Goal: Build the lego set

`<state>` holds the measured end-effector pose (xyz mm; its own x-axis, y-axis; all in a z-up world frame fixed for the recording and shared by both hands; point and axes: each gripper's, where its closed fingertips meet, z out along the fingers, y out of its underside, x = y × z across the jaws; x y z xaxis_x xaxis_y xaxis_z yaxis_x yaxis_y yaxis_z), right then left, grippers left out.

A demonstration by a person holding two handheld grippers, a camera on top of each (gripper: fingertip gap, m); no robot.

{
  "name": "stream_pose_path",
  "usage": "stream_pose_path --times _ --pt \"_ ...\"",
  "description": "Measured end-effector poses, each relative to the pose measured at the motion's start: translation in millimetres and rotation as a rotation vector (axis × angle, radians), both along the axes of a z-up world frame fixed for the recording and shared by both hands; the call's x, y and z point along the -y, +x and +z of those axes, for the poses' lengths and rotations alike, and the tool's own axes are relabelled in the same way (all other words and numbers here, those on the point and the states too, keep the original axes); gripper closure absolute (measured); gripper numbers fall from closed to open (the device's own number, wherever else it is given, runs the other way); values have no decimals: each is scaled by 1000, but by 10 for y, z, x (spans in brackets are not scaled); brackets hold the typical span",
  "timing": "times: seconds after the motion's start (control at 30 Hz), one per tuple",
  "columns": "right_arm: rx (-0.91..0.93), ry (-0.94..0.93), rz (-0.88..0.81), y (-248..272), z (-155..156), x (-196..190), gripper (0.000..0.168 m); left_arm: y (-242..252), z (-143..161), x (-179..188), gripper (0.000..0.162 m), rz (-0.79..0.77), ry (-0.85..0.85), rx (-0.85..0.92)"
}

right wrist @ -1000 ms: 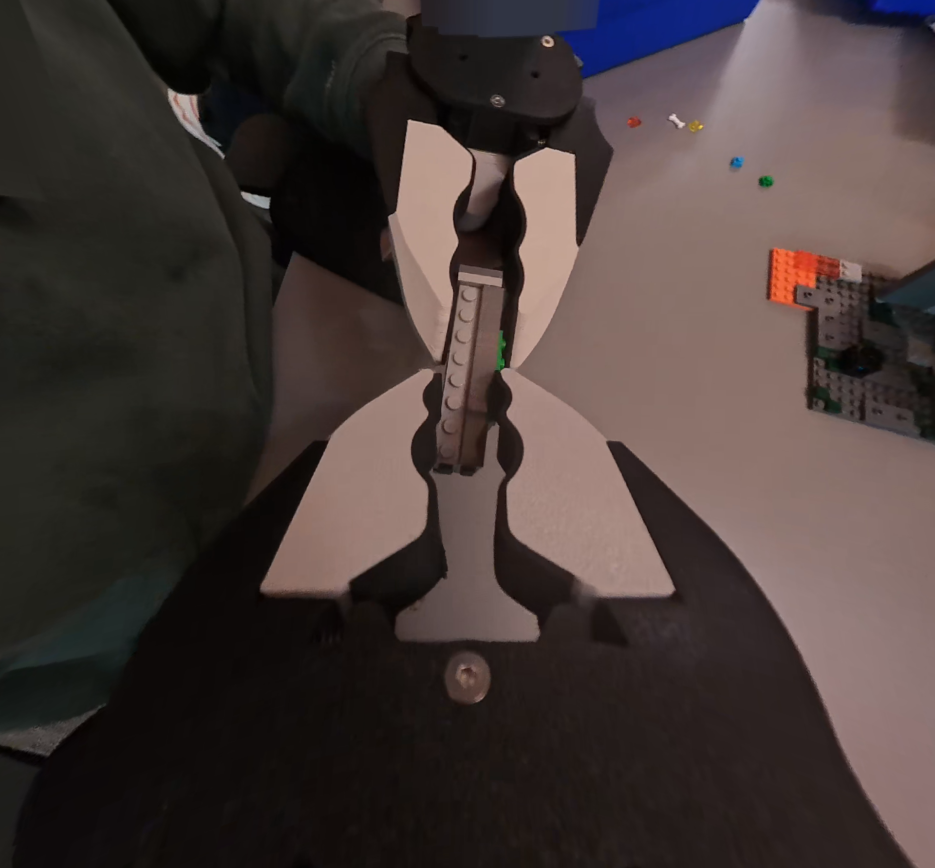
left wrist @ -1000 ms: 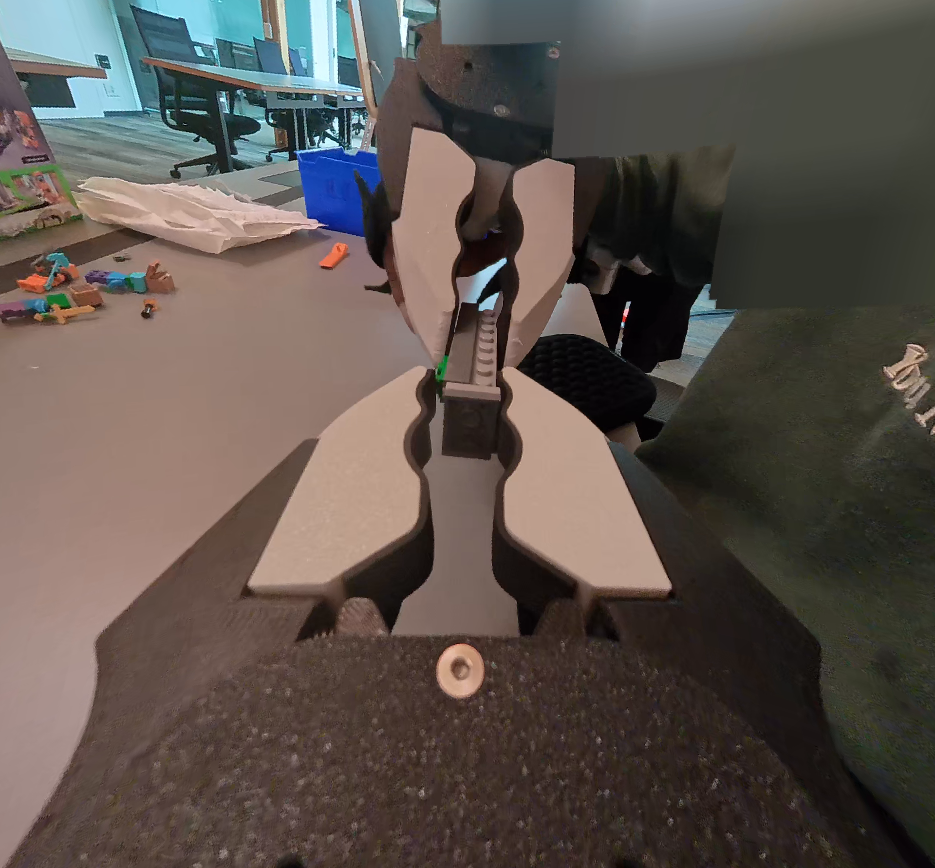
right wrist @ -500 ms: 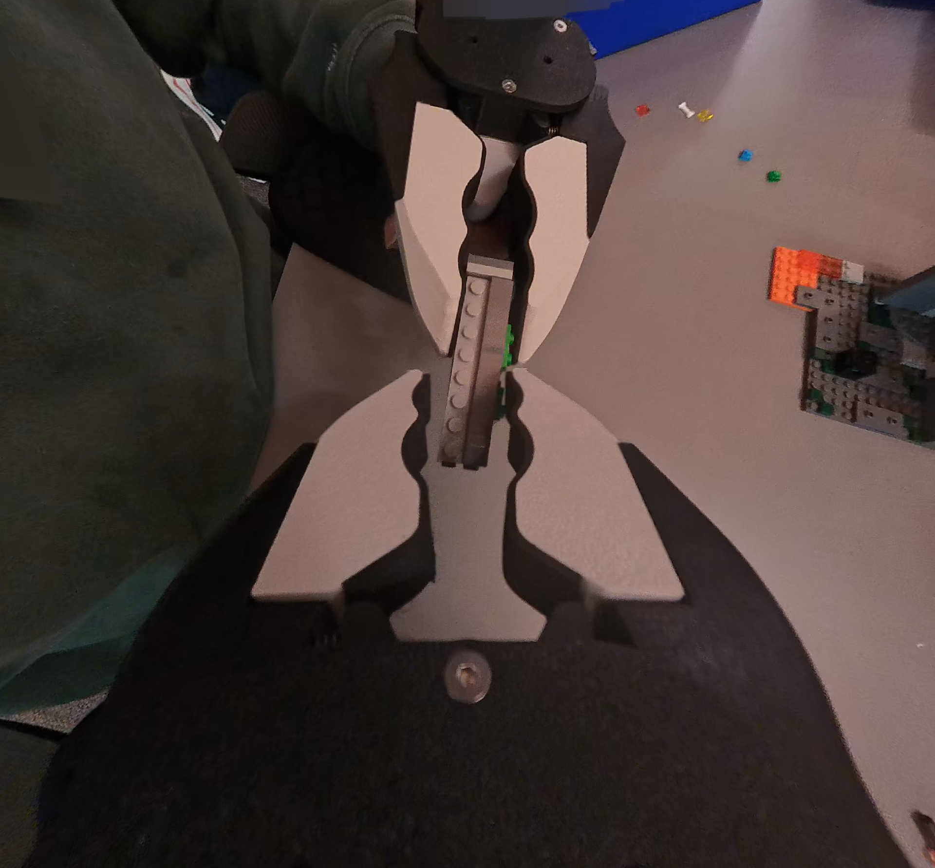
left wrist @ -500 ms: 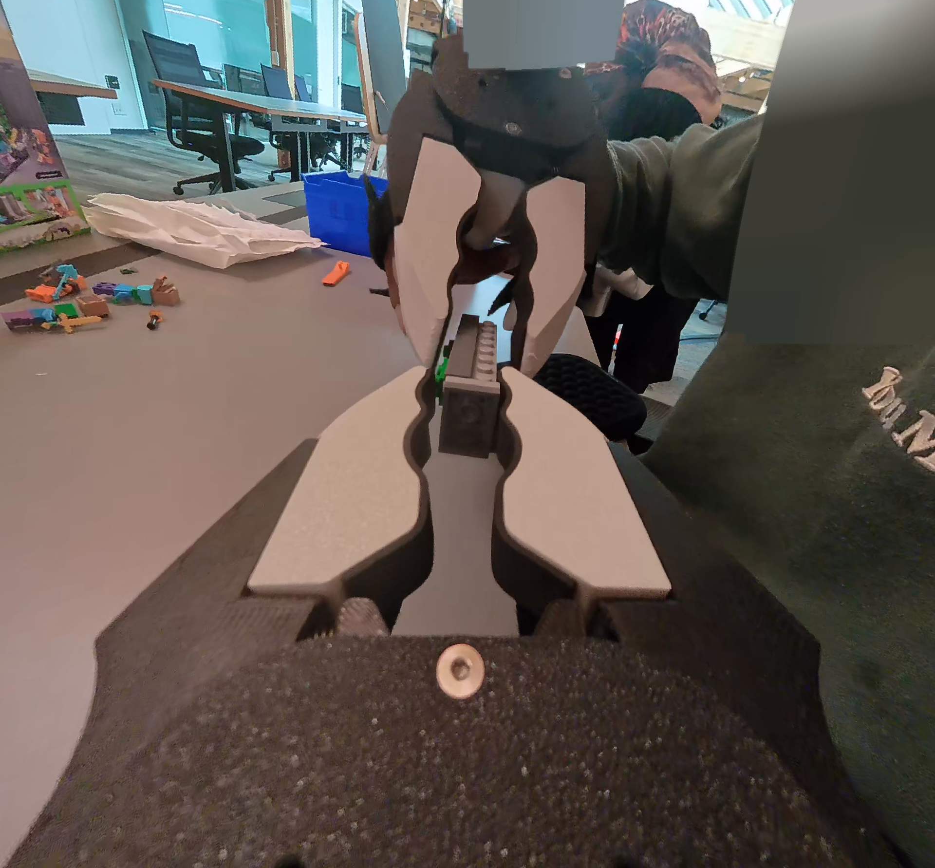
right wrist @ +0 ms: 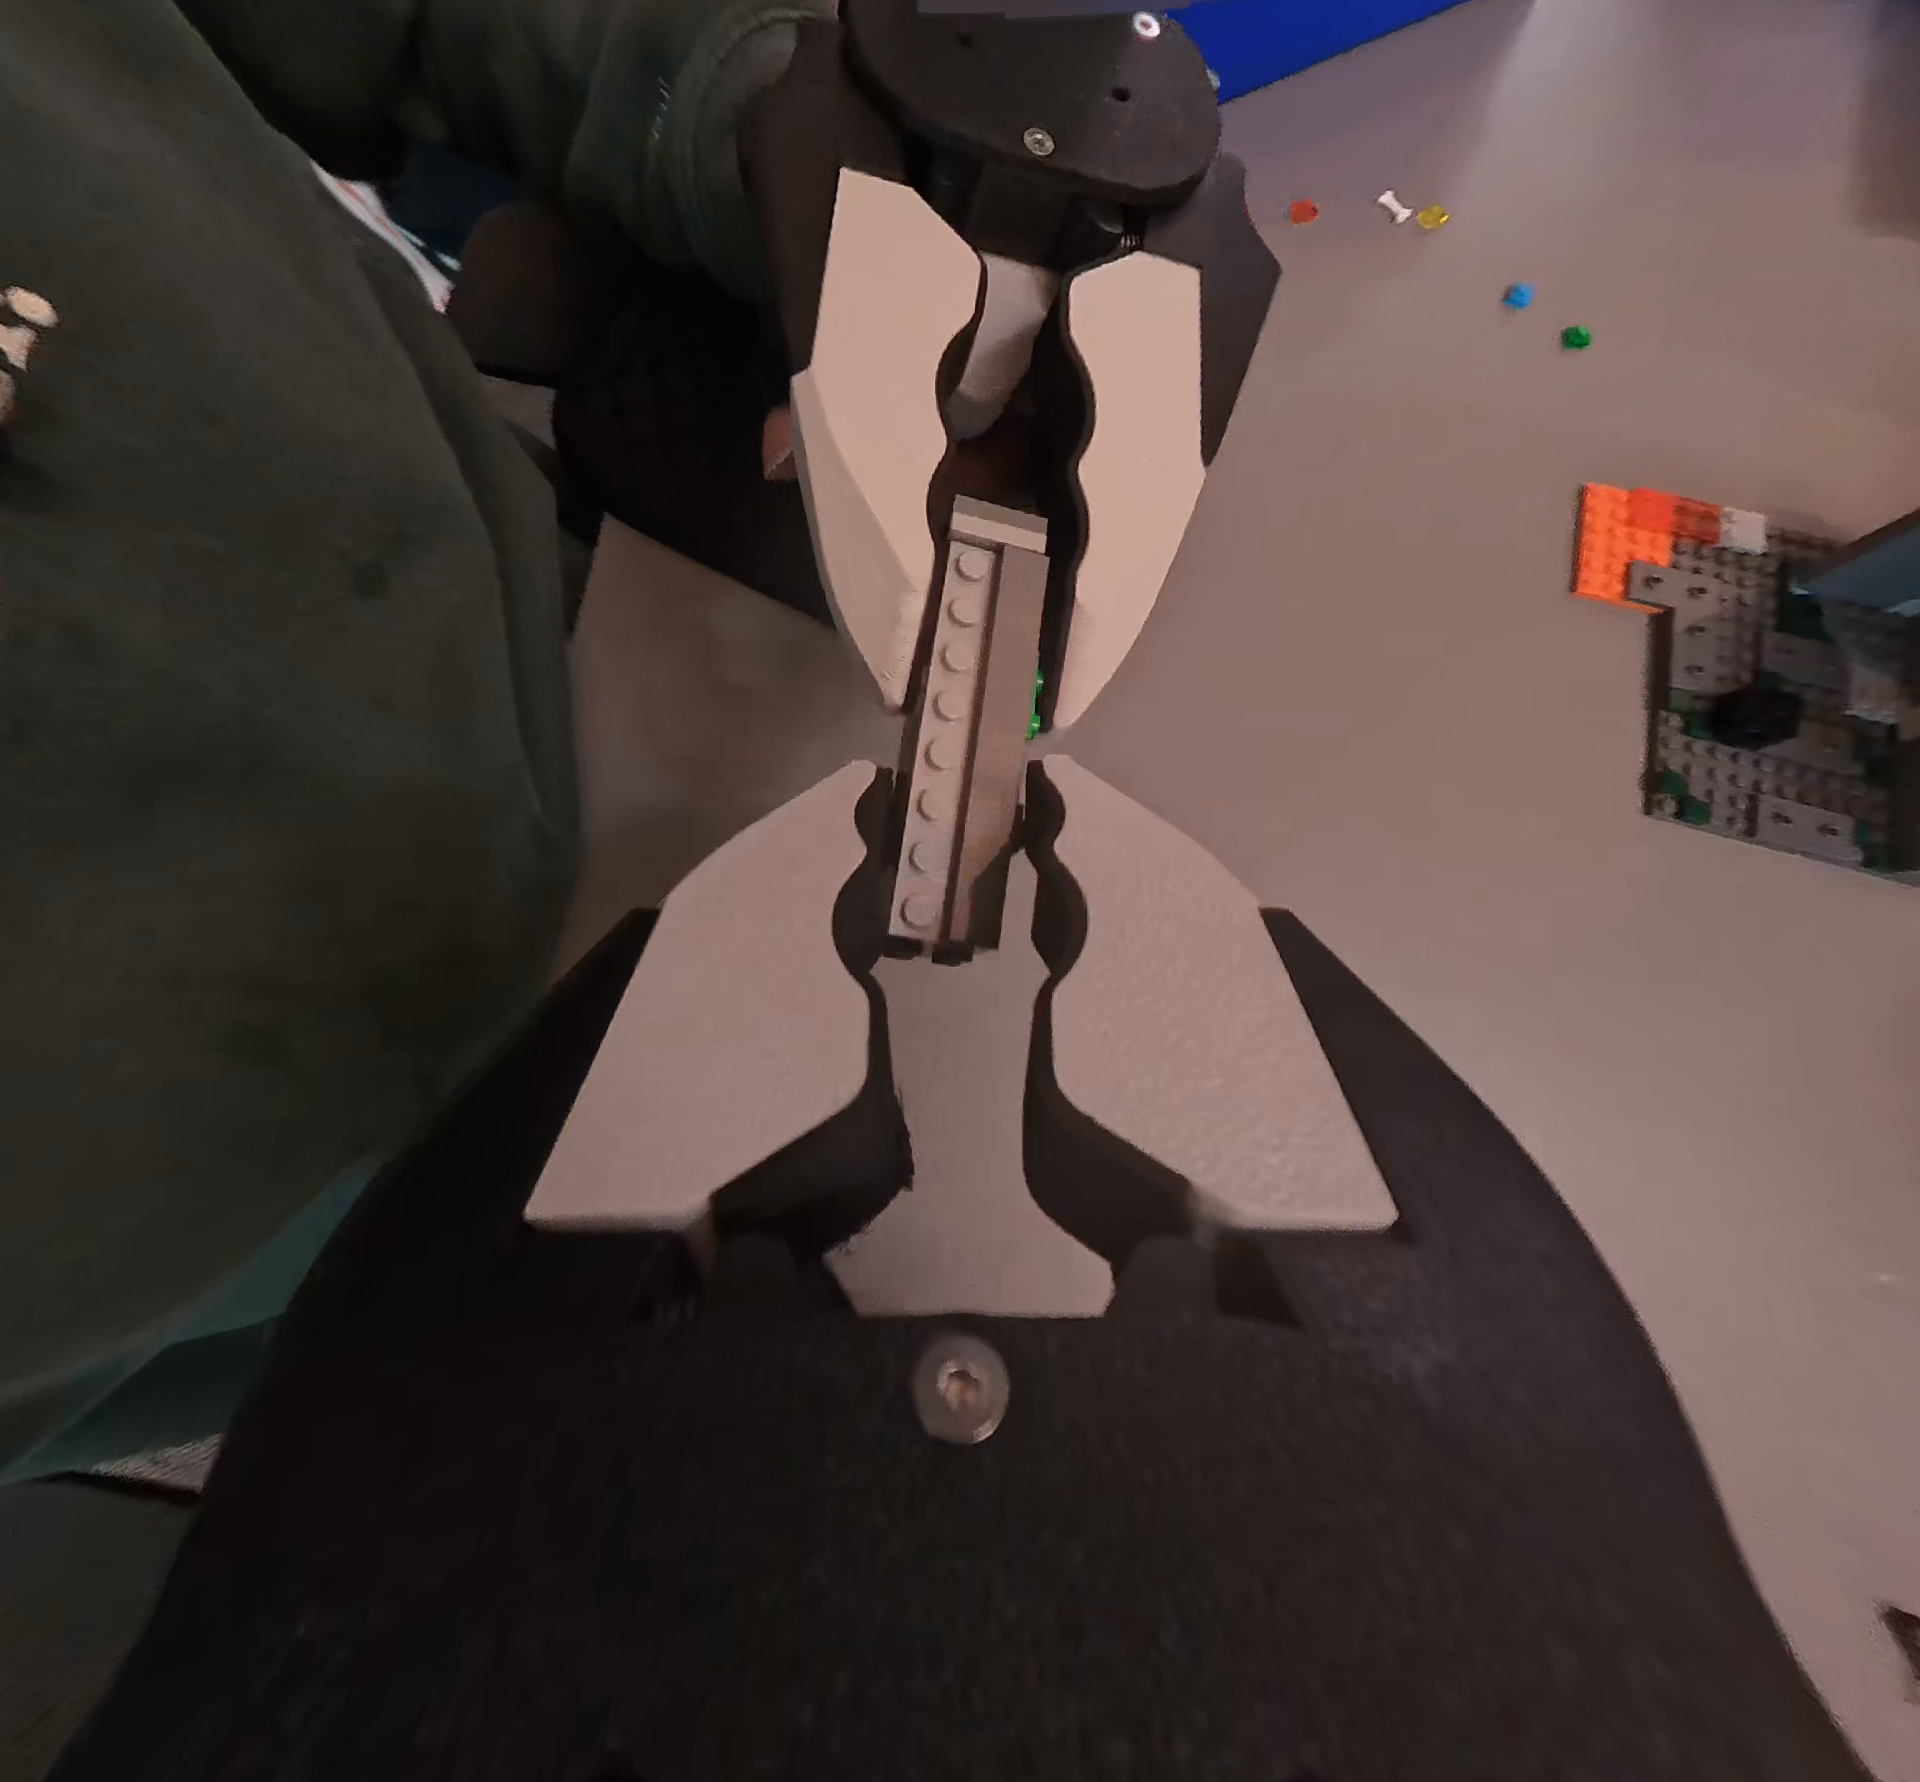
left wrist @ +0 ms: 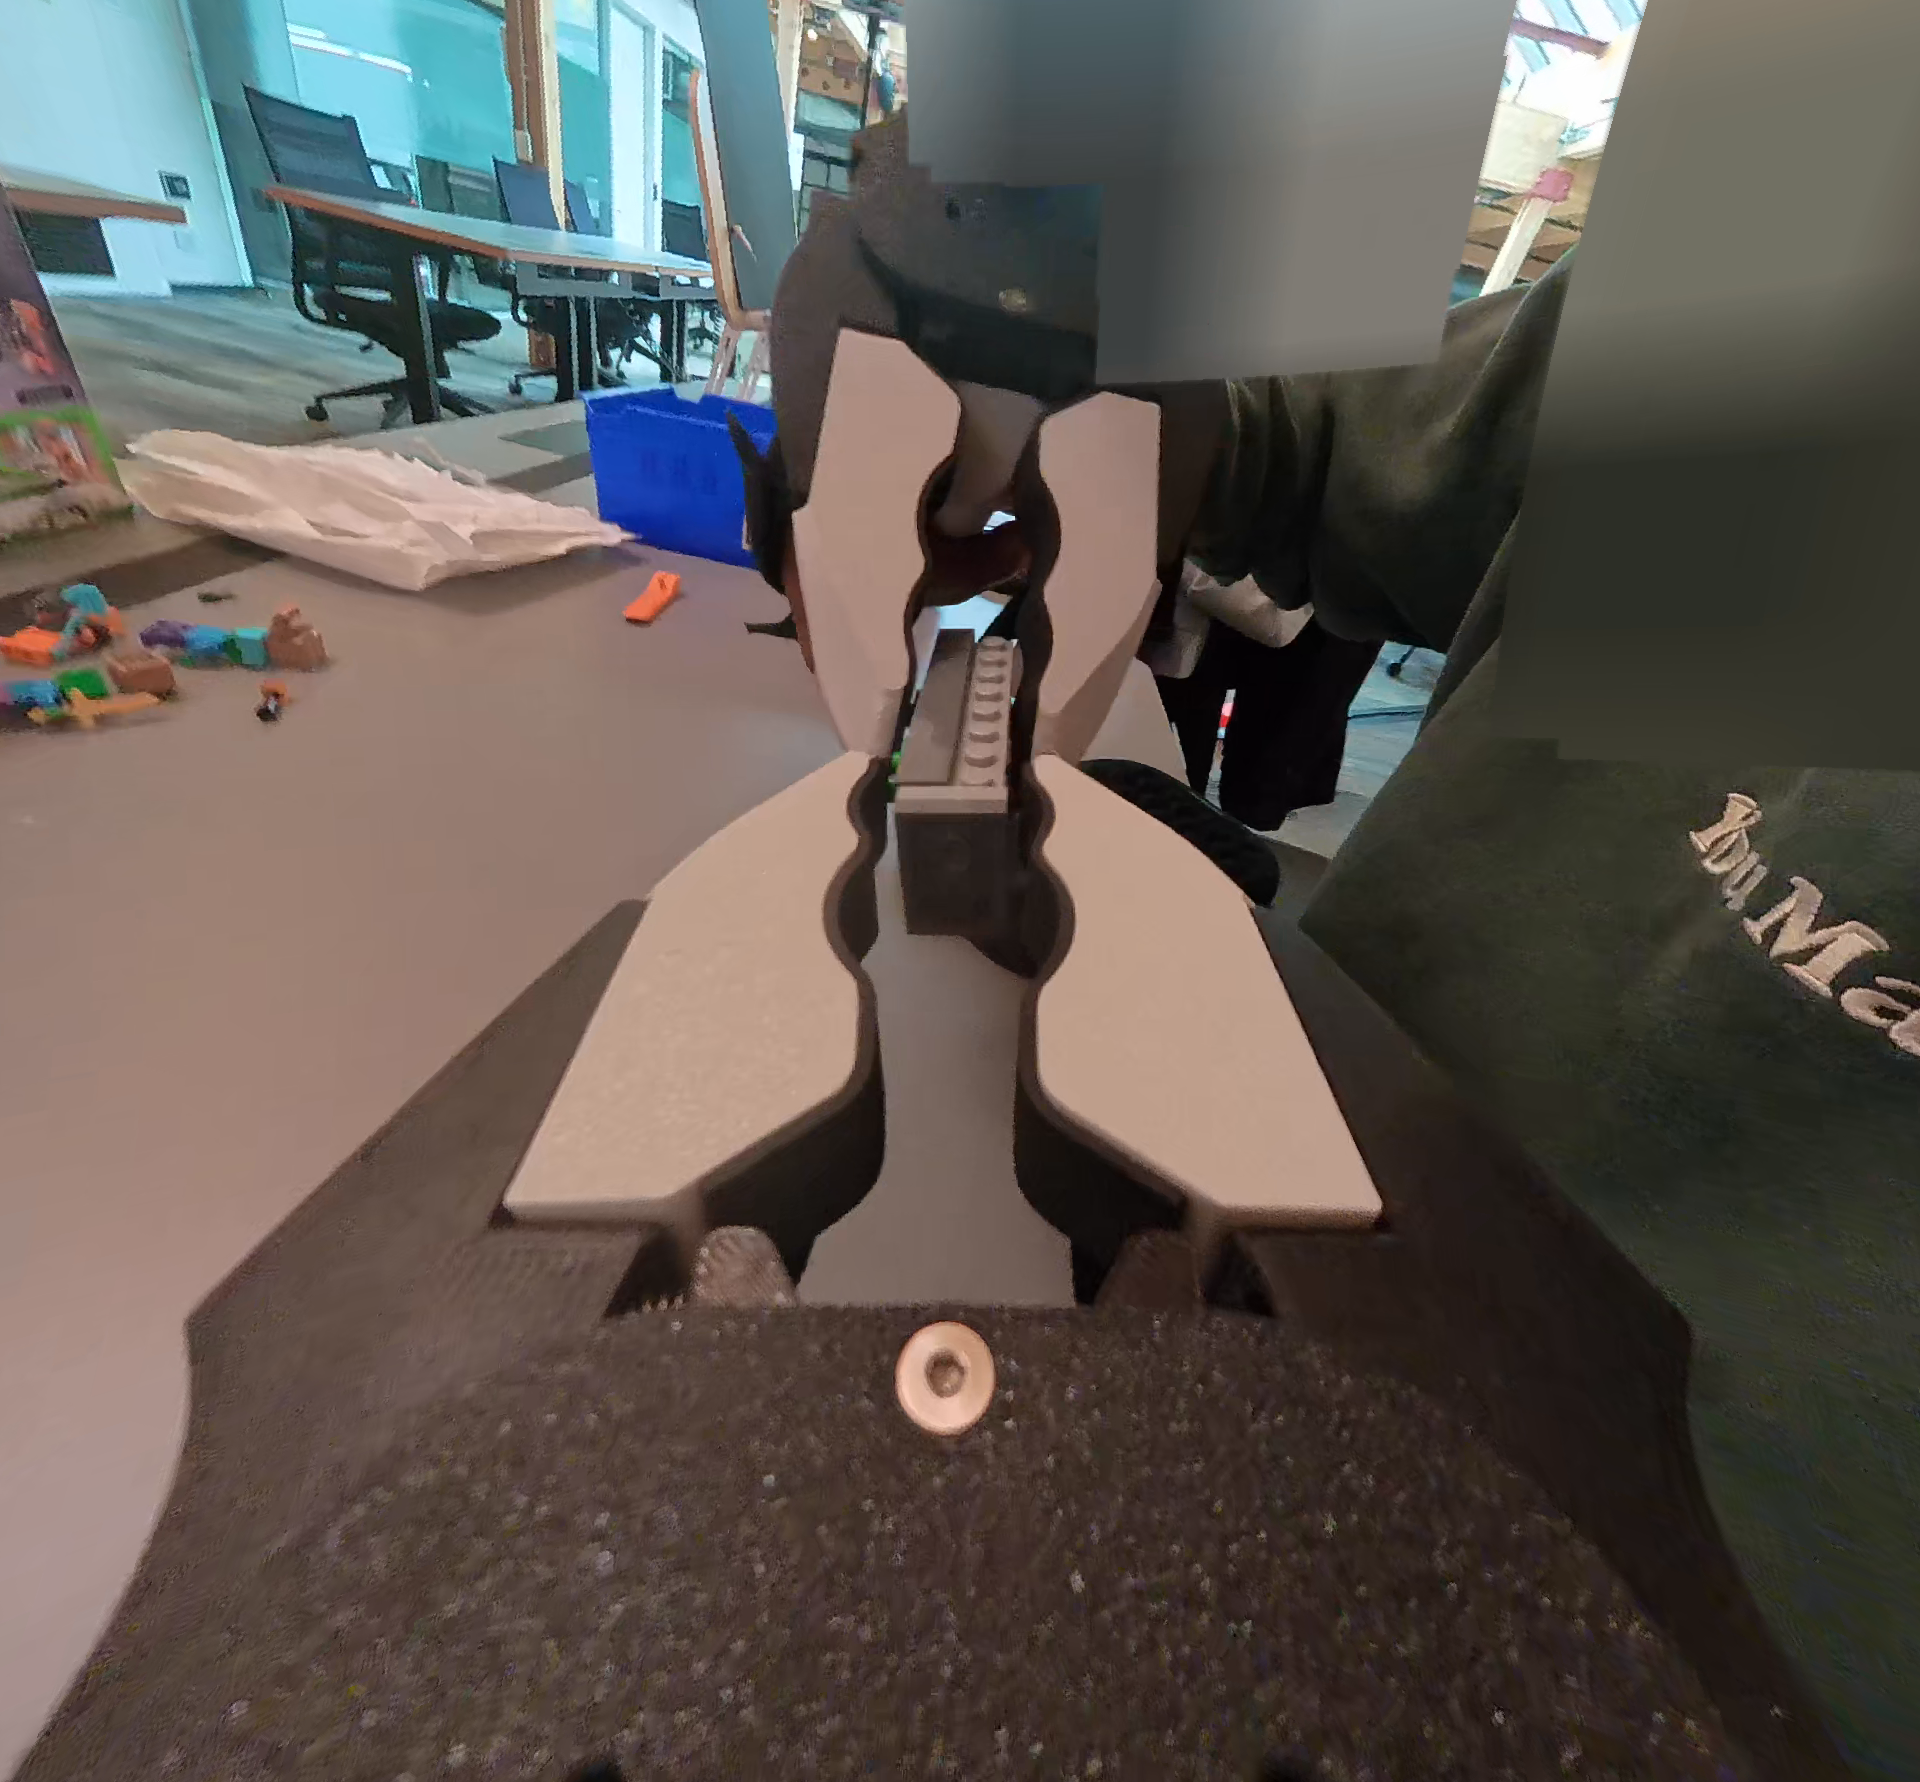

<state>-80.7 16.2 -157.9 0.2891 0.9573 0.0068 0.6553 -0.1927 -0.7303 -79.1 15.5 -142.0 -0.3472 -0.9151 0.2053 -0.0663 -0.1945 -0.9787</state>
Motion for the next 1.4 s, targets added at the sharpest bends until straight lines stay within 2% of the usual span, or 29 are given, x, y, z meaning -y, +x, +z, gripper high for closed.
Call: stream_pose_path --times 0.03,0.2,0.5,0.77,0.9,1.2,1.4 --pt "-3 -23 2 13 27 0 145 -6 33 2 135 4 22 8" --pt "-8 -72 13 41 150 1 145 -8 128 2 133 19 91 -10" --pt "-42 -41 -2 20 358 45 145 -31 214 36 140 6 88 -46" --pt "-135 -43 -44 64 432 53 145 -54 209 106 127 -12 121 -47" --pt "-217 -54 -59 80 519 45 145 -20 197 107 126 3 153 -43" --pt "-273 -26 -60 104 582 47 145 53 333 99 133 4 138 -3" --pt "-236 18 -48 109 647 47 145 48 437 104 134 -15 112 25"
